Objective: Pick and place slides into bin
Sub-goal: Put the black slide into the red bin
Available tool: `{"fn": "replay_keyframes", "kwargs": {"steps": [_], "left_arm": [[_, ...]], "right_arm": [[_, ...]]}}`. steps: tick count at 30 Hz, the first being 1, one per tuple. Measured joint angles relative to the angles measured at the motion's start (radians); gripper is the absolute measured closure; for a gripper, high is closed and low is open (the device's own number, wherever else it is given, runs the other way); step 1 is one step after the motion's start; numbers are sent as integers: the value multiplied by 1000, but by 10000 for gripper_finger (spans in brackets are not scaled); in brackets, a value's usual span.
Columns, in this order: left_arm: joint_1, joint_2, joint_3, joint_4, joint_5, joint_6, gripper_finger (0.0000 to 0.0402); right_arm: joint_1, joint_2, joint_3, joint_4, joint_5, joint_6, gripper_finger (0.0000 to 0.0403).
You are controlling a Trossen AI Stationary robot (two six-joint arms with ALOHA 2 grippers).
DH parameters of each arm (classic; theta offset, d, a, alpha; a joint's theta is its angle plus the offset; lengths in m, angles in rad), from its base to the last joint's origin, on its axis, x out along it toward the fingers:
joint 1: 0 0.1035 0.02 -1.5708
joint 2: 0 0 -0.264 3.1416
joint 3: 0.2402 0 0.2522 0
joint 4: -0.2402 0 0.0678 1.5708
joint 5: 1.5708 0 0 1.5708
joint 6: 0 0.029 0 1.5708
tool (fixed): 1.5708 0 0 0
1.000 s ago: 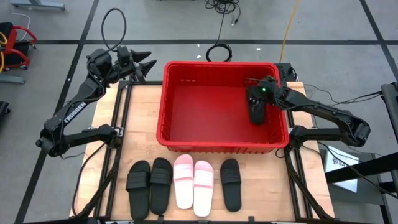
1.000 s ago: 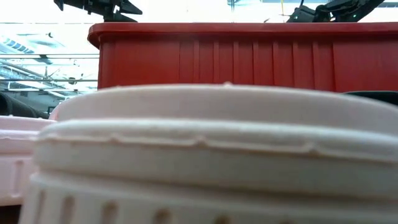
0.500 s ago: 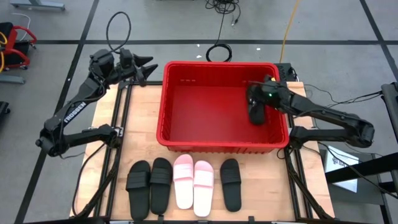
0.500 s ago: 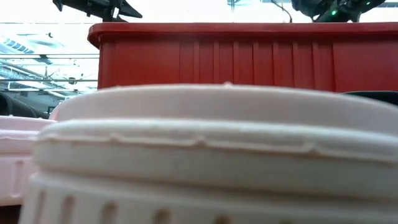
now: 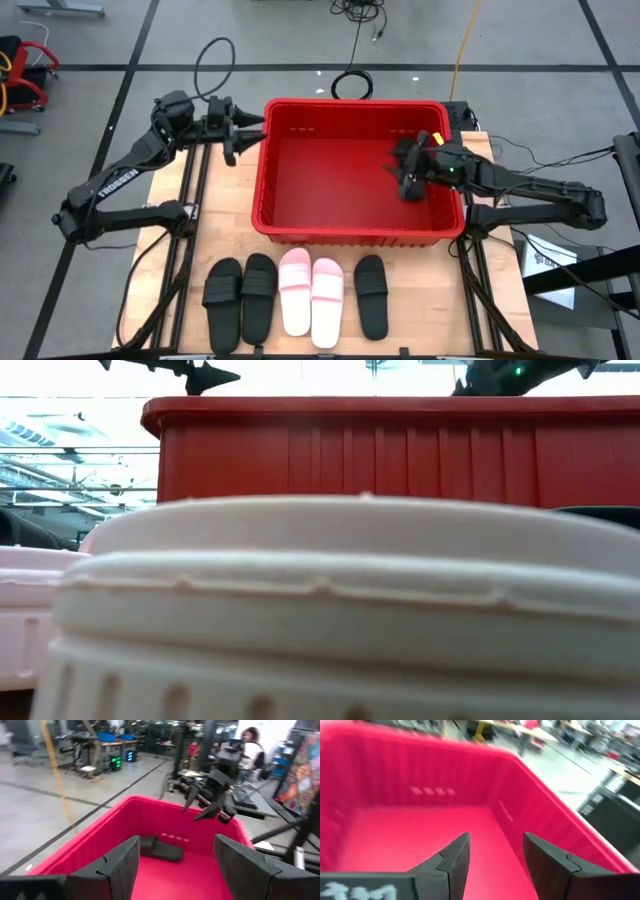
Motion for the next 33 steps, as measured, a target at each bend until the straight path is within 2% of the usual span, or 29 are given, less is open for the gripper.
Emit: {"fn": "replay_keyframes", "kwargs": {"steps": [5, 8, 18, 29, 33], "left_arm": [[-115, -35, 0, -10, -11, 22, 147], [-192, -70, 0, -19, -59, 29, 147], [-463, -144, 0, -196, -430, 70, 147], [-719, -126, -54, -189, -723, 24, 147], [-785, -125, -111, -128, -775, 16, 147]], "right_arm": [[68, -6, 0, 64, -73, 53, 232], [114, -6, 0, 77, -98, 77, 232], [302, 6, 0, 86, -97, 181, 234], [502, 71, 0, 221, -94, 192, 234], [558, 105, 0, 221, -90, 207, 234]]}}
